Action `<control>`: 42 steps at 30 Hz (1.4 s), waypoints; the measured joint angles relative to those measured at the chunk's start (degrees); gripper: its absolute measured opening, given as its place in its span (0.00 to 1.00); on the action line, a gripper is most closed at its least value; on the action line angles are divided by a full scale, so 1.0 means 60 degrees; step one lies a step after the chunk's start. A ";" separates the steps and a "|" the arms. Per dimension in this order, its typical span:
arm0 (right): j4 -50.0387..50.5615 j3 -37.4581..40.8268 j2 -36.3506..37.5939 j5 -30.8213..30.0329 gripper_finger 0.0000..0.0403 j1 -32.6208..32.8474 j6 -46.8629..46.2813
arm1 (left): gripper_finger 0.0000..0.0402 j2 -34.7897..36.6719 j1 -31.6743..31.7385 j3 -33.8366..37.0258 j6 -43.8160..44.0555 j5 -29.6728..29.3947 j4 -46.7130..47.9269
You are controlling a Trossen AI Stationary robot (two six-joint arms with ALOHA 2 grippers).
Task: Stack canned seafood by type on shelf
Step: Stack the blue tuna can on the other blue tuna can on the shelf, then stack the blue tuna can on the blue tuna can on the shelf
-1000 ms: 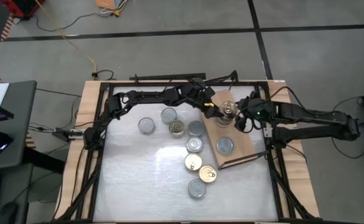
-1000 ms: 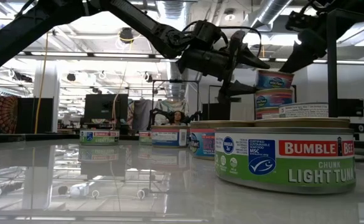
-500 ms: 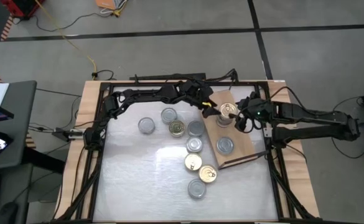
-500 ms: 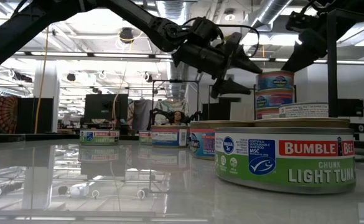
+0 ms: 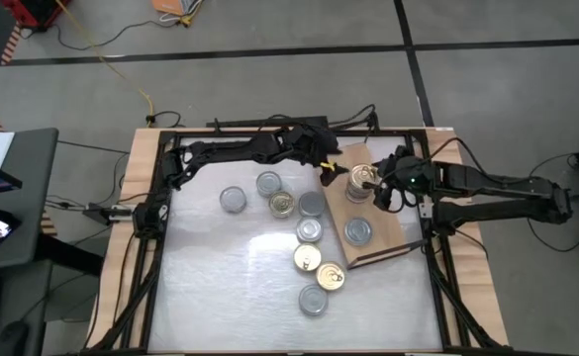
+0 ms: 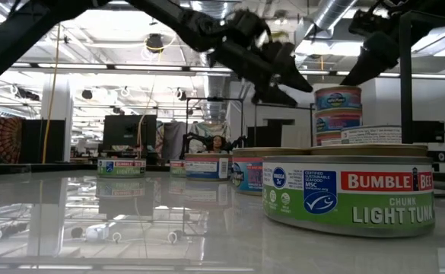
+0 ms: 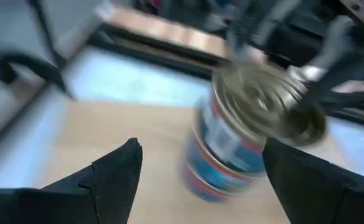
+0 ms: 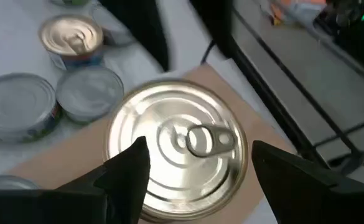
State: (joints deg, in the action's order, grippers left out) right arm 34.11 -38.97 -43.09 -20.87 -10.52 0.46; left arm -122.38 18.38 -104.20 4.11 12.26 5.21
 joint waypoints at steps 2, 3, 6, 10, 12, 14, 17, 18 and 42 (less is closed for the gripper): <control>-0.0309 0.0001 0.0199 -0.0109 0.76 0.0009 0.0042 | 0.80 0.0300 -0.0147 0.0000 -0.0865 -0.0827 0.0255; -0.0368 -0.0009 0.0298 -0.0267 0.76 0.0014 0.0041 | 0.80 0.0432 -0.0231 0.0000 -0.1271 -0.1212 0.0383; -0.0342 -0.0009 0.0623 -0.0749 0.76 -0.0029 0.0031 | 0.80 0.0729 -0.0474 -0.0007 -0.2079 -0.2230 0.1097; -0.0356 -0.0009 0.1064 -0.1019 0.76 -0.0014 -0.0036 | 0.80 0.1209 -0.0749 0.0231 -0.2638 -0.2701 0.1956; -0.0342 -0.0009 0.1287 -0.1035 0.76 0.0007 -0.0057 | 0.80 0.1557 -0.0921 0.0456 -0.2820 -0.2755 0.2316; -0.0301 -0.0009 0.1516 -0.1037 0.76 0.0004 -0.0075 | 0.80 0.1939 -0.1124 0.0850 -0.2869 -0.2819 0.2567; -0.0296 -0.0012 0.1817 -0.1048 0.76 0.0007 -0.0102 | 0.80 0.2465 -0.1387 0.1891 -0.2858 -0.3372 0.2731; -0.0297 -0.0012 0.1901 -0.1051 0.76 0.0007 -0.0114 | 0.80 0.2676 -0.1446 0.2309 -0.2837 -0.3611 0.2753; -0.1935 -0.0027 0.2122 -0.1080 0.76 -0.0096 0.0752 | 0.80 0.4570 -0.3875 0.8155 -0.5433 -0.7711 0.1432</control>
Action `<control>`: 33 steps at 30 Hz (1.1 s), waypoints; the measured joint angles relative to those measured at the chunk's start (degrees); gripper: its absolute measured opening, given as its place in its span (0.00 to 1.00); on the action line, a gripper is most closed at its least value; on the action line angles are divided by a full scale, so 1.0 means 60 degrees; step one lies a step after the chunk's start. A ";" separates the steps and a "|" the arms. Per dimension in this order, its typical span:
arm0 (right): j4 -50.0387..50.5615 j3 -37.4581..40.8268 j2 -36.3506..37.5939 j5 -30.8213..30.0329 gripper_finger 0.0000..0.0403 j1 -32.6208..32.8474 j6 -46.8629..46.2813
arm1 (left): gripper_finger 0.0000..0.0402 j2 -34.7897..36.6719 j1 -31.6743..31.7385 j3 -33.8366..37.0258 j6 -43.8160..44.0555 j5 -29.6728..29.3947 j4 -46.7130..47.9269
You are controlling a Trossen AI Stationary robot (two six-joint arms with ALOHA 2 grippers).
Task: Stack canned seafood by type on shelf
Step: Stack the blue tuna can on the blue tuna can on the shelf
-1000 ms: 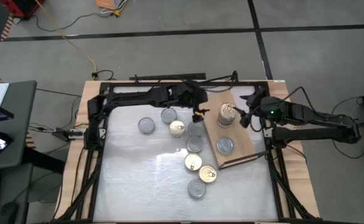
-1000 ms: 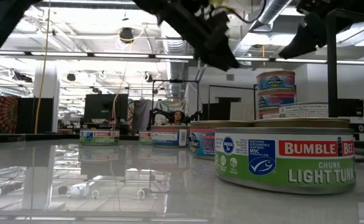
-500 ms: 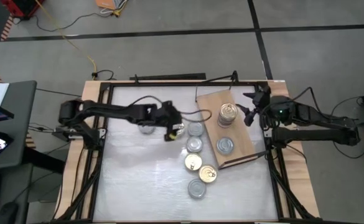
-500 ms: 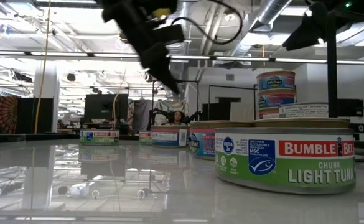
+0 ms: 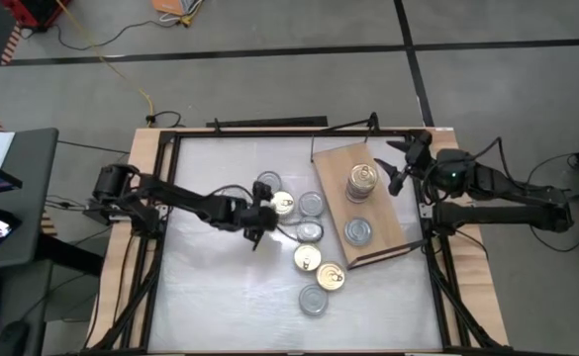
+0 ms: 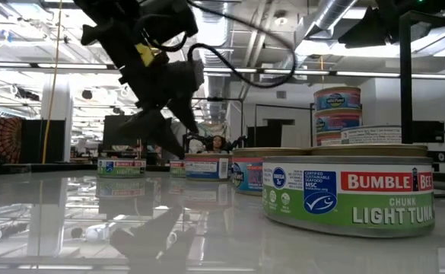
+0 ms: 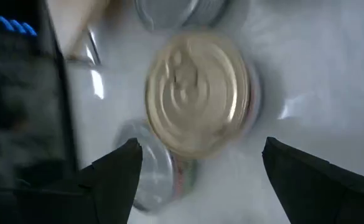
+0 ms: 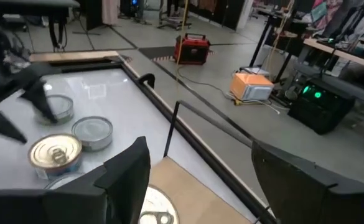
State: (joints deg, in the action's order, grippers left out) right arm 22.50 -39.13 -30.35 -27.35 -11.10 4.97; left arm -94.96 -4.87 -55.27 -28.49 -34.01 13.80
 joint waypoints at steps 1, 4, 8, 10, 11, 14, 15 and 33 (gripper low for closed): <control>-0.0074 0.0000 0.0001 0.0002 0.76 -0.0022 -0.0049 | 0.80 -0.0088 -0.0110 -0.0010 -0.0384 -0.0056 -0.0040; -0.0450 0.0000 0.0000 0.0000 0.76 -0.0042 -0.0191 | 0.80 -0.0546 -0.0287 -0.0010 -0.1100 -0.0049 -0.0214; -0.0555 0.0000 0.0001 0.0000 0.76 -0.0039 -0.0255 | 0.76 -0.1136 -0.0288 -0.0009 -0.1565 -0.0406 -0.0749; -0.0553 0.0000 0.0001 0.0002 0.76 -0.0039 -0.0311 | 0.72 -0.1345 -0.0287 -0.0011 -0.1831 -0.0603 -0.0955; -0.0551 0.0000 0.0001 0.0002 0.76 -0.0039 -0.0326 | 0.69 -0.1437 -0.0283 -0.0010 -0.1949 -0.0662 -0.1088; -0.0549 0.0000 0.0001 0.0003 0.76 -0.0039 -0.0332 | 0.57 -0.1566 -0.0312 -0.0010 -0.2183 -0.0884 -0.1184; -0.0549 0.0000 0.0001 0.0004 0.76 -0.0039 -0.0335 | 0.52 -0.1556 -0.0316 -0.0010 -0.2167 -0.0924 -0.1191; -0.0148 0.0000 -0.0003 0.0004 0.76 -0.0039 -0.0728 | 0.00 -0.1521 -0.0652 -0.0036 -0.0861 -0.0621 -0.1190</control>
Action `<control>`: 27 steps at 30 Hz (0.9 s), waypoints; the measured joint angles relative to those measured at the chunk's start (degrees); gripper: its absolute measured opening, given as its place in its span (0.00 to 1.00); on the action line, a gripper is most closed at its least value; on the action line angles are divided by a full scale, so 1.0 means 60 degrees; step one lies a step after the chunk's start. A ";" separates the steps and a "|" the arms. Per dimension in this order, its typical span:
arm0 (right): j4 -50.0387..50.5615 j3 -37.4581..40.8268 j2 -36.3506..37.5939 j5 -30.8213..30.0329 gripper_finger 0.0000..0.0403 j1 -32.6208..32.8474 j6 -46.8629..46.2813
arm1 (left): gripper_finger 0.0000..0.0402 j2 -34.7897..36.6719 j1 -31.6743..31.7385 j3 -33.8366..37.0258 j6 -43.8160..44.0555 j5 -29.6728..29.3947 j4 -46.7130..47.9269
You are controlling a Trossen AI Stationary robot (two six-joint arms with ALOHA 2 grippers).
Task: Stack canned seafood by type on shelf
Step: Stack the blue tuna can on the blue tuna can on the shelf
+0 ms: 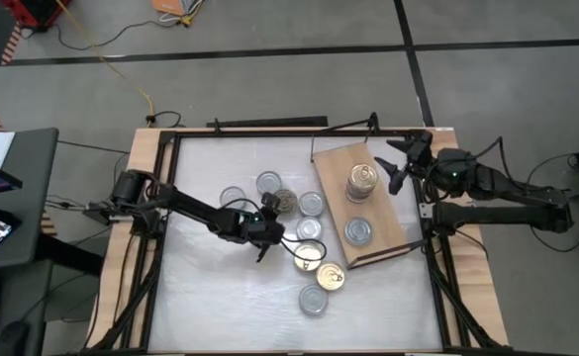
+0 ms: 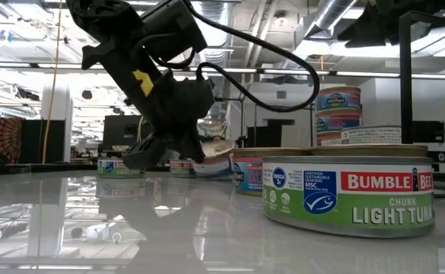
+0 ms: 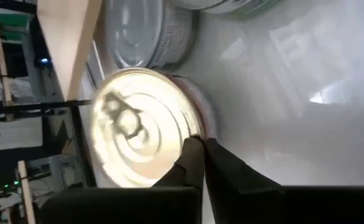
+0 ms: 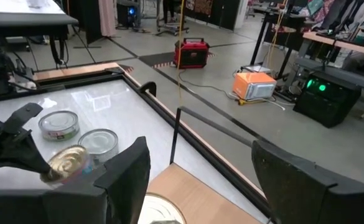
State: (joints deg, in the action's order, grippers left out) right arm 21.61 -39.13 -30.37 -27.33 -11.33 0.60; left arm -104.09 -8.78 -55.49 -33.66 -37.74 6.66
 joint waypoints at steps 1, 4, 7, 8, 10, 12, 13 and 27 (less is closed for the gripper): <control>0.0064 0.0000 0.0000 -0.0001 0.76 0.0000 -0.0030 | 0.00 -0.0014 -0.0017 0.0002 0.0010 0.0051 0.0005; 0.0124 0.0000 0.0000 0.0000 0.76 0.0000 -0.0038 | 0.00 -0.0061 -0.0037 0.0047 0.0008 0.0260 0.0155; 0.0142 0.0000 -0.0004 0.0000 0.76 0.0000 -0.0054 | 0.00 -0.0052 -0.0036 0.0041 0.0030 0.0238 0.0040; 0.0148 0.0000 -0.0004 0.0000 0.76 0.0000 -0.0056 | 0.00 -0.0048 -0.0036 0.0027 0.0100 0.0198 0.0025; 0.0191 0.0000 -0.0002 0.0000 0.76 0.0000 -0.0102 | 0.00 -0.0048 -0.0043 -0.0066 0.0332 0.0273 0.0197; 0.0224 0.0000 0.0000 0.0000 0.76 0.0000 -0.0106 | 0.00 0.0027 -0.0073 -0.0344 0.0650 0.0724 0.0790; 0.0225 0.0000 -0.0004 0.0000 0.76 0.0000 -0.0106 | 0.00 0.0062 -0.0093 -0.0571 0.0835 0.1087 0.1211; 0.0327 0.0000 -0.0007 0.0000 0.76 0.0000 -0.0137 | 0.26 0.0181 -0.0044 -0.4572 0.2651 0.2506 0.5353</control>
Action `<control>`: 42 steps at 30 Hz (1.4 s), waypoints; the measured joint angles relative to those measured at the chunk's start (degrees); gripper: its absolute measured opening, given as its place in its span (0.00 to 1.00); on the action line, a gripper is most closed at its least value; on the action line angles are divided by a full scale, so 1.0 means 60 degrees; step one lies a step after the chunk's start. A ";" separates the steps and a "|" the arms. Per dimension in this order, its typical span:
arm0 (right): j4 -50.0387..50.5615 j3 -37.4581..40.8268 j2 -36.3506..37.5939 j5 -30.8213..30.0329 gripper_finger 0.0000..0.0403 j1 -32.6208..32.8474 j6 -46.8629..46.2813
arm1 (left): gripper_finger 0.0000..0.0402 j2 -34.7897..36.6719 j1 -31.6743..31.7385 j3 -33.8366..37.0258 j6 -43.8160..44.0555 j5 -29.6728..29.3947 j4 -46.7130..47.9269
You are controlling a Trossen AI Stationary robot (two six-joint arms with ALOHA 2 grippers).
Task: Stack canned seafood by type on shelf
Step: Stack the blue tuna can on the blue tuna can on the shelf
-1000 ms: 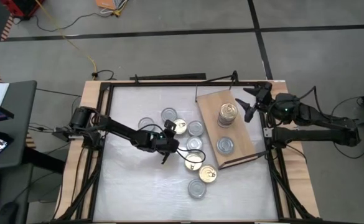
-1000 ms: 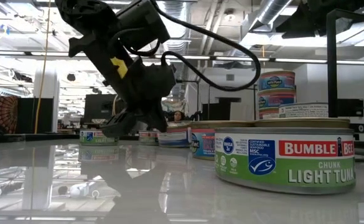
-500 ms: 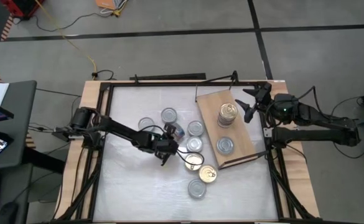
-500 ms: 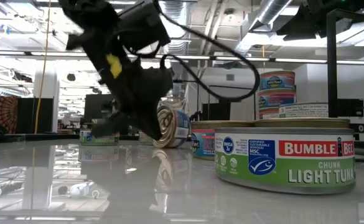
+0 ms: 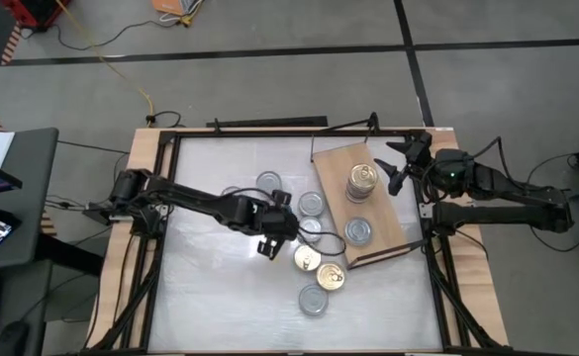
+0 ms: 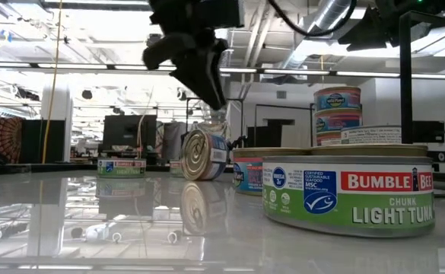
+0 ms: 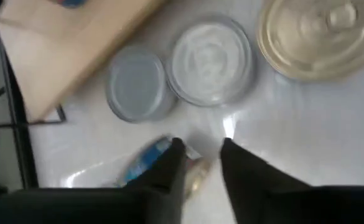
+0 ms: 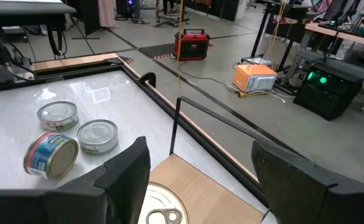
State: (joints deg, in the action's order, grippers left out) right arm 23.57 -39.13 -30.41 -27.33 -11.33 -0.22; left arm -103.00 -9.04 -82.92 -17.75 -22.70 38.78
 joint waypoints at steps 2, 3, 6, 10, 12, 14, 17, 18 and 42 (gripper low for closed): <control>0.0000 0.0000 0.0000 0.0004 0.76 0.0000 -0.0052 | 0.37 -0.0013 0.0131 -0.0095 -0.0395 -0.0006 -0.0011; 0.0000 0.0000 0.0000 0.0004 0.76 0.0000 -0.0067 | 0.43 -0.0020 0.0198 -0.0101 -0.0649 -0.0008 -0.0008; -0.0001 0.0000 -0.0046 0.0004 0.76 0.0000 -0.0070 | 0.59 -0.0033 0.0398 -0.0068 -0.1360 -0.0017 0.0023; -0.0011 0.0000 -0.0201 0.0004 0.76 0.0000 -0.0067 | 0.75 -0.0033 0.0676 -0.0061 -0.2094 -0.0072 0.0053; -0.0016 0.0000 -0.0312 0.0004 0.76 0.0000 -0.0063 | 0.78 -0.0033 0.0829 -0.0114 -0.2162 0.0083 0.0255; -0.0070 0.0000 -0.0426 0.0004 0.76 -0.0004 0.0007 | 0.79 -0.0033 0.0987 -0.0167 -0.2072 0.0355 0.0273; -0.0275 0.0000 -0.0569 0.0007 0.76 -0.0007 0.0056 | 0.80 -0.0033 0.1202 -0.0170 -0.1959 0.0706 0.0235; -0.0352 0.0000 -0.0602 0.0007 0.76 -0.0006 0.0084 | 0.80 -0.0036 0.1261 -0.0170 -0.1949 0.0784 0.0215; -0.0506 -0.0004 -0.0672 0.0040 0.76 0.0015 0.0316 | 0.80 -0.3993 0.1965 -0.4464 -0.4373 0.0712 0.5610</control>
State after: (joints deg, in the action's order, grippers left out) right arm 20.53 -39.16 -34.44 -27.09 -11.25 1.67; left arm -126.96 2.75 -109.70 -43.99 -18.43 72.44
